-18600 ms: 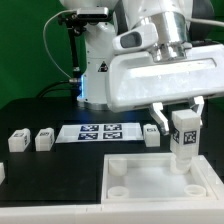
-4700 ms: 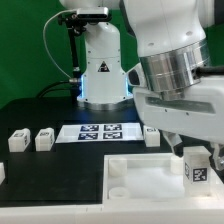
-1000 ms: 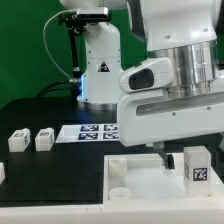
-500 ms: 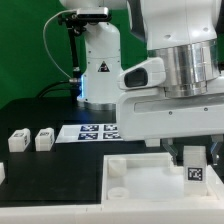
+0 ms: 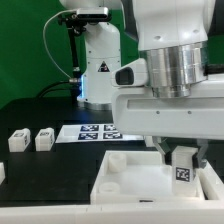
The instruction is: Assemble one leg
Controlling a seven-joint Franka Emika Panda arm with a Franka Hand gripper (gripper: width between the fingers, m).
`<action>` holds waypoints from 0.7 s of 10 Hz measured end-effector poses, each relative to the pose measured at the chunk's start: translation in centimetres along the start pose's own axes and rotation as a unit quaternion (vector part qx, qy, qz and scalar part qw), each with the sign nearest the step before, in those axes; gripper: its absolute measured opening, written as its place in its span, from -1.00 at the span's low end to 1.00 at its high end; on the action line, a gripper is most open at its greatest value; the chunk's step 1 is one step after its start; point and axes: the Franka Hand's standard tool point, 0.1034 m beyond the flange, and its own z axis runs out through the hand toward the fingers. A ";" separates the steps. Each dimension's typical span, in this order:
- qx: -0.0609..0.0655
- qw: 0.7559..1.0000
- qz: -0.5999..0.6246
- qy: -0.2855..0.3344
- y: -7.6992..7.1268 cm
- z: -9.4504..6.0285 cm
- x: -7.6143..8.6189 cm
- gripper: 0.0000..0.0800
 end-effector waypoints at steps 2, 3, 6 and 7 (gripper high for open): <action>-0.001 1.000 0.025 0.005 0.2 0.0 0.1 -0.21; 0.000 0.999 0.051 0.004 0.2 0.0 0.1 -0.08; -0.001 0.999 0.042 0.004 0.2 0.1 0.1 0.56; -0.001 0.999 0.042 0.004 0.2 0.1 0.1 0.56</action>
Offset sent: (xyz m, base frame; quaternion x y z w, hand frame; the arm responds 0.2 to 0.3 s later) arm 0.0000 0.0000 0.0000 0.0000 0.0000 0.0000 1.0000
